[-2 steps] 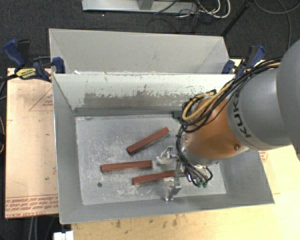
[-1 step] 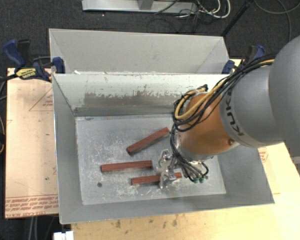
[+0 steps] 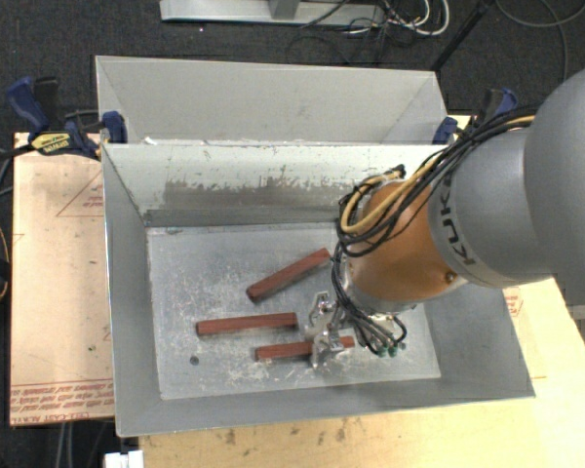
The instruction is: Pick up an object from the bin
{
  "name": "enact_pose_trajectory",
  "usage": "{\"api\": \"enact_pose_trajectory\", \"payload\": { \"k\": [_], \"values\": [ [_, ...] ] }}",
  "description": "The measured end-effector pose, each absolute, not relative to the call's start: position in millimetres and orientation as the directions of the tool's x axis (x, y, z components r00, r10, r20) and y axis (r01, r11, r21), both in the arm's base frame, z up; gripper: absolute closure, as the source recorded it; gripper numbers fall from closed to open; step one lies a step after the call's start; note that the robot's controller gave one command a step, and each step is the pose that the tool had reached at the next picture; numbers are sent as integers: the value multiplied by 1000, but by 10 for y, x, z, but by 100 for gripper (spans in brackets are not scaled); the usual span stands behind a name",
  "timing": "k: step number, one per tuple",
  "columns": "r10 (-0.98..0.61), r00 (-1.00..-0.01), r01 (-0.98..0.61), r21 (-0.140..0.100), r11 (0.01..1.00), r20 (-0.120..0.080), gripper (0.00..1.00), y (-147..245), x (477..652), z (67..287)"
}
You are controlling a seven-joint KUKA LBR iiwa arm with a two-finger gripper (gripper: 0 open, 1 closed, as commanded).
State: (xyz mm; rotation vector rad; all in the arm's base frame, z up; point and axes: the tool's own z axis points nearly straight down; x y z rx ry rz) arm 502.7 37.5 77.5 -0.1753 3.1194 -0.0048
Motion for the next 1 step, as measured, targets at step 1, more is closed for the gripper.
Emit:
{"api": "enact_pose_trajectory", "payload": {
  "k": [1],
  "values": [
    [-112, -994, -112, -3, 994, -13, 100, 376, 5016, 814]
  ]
}}
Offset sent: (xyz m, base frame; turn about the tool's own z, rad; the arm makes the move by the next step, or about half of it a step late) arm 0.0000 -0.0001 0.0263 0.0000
